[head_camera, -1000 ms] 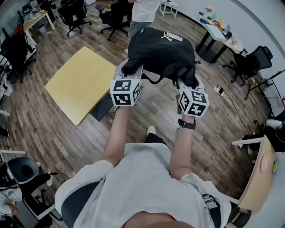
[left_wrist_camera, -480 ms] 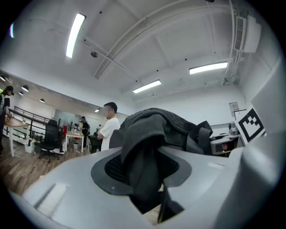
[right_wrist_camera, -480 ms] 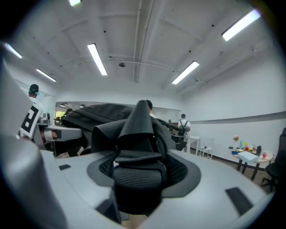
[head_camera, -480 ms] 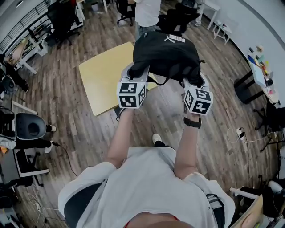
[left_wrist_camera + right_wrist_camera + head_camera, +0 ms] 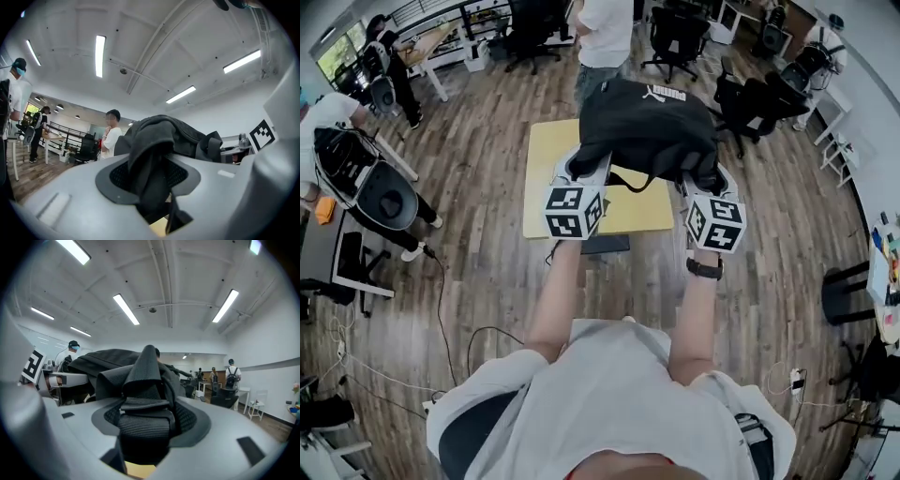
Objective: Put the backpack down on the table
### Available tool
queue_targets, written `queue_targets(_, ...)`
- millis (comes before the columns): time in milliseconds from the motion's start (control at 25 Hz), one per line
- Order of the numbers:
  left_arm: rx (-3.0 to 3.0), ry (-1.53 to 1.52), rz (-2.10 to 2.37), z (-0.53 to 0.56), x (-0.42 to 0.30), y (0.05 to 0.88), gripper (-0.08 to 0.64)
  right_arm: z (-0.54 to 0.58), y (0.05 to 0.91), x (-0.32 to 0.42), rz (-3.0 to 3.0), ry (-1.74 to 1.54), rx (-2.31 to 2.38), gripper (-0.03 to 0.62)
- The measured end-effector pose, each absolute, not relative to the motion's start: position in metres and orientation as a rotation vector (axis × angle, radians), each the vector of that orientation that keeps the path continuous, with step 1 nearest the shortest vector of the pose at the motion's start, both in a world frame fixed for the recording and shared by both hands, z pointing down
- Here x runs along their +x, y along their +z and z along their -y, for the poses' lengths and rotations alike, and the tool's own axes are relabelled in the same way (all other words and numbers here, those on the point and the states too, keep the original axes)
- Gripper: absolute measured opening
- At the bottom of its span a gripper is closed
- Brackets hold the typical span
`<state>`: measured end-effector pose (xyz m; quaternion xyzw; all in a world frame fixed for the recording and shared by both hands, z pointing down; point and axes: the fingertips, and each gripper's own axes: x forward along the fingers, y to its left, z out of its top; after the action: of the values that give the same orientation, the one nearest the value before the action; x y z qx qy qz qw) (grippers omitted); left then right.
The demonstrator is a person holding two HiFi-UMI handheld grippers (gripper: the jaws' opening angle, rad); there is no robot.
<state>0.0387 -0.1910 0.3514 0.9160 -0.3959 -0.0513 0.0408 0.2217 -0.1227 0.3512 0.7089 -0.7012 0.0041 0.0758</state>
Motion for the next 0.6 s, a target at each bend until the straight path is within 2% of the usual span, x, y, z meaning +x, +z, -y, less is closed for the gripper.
queue_targets(600,2.666,-0.126,1.536,0.209,0.017,0.352,0.149,0.186,0.362,0.212,2.383,0.049,1.851,0.250)
